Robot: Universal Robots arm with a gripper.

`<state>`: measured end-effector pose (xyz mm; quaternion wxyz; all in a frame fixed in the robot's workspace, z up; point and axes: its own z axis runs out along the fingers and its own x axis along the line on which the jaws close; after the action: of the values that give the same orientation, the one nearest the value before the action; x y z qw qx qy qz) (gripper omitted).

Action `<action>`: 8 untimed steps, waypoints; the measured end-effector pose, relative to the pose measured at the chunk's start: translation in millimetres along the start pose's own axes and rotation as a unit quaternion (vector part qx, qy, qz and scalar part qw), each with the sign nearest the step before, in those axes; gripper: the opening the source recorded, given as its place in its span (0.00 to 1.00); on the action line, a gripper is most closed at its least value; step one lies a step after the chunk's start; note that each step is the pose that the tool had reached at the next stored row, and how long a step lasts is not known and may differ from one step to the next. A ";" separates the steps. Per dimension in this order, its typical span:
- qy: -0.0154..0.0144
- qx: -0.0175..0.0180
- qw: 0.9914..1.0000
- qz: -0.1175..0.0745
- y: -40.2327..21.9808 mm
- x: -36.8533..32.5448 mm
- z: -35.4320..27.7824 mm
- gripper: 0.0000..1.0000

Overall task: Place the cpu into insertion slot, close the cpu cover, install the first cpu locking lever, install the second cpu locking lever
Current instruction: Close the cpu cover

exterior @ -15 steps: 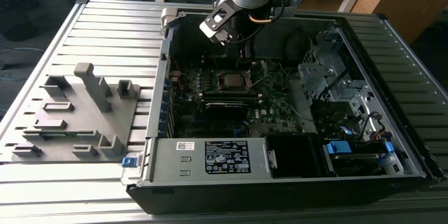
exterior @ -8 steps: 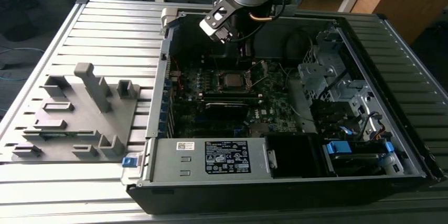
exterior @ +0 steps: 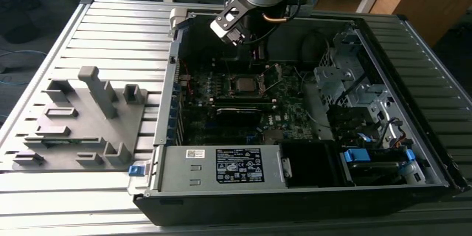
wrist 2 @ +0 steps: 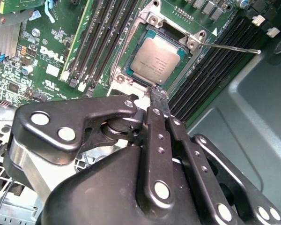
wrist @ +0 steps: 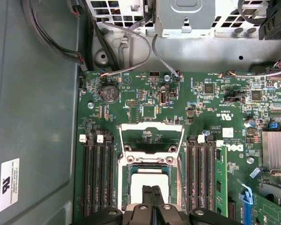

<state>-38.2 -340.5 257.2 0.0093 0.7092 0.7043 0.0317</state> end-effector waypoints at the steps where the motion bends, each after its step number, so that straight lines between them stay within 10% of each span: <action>1: 0.000 0.002 1.000 0.000 0.0 0.0 0.0 0.11; 8: 0.000 0.007 1.000 0.000 0.2 0.0 0.2 0.11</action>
<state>-38.0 -340.5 257.1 0.0043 0.7094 0.7042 0.0267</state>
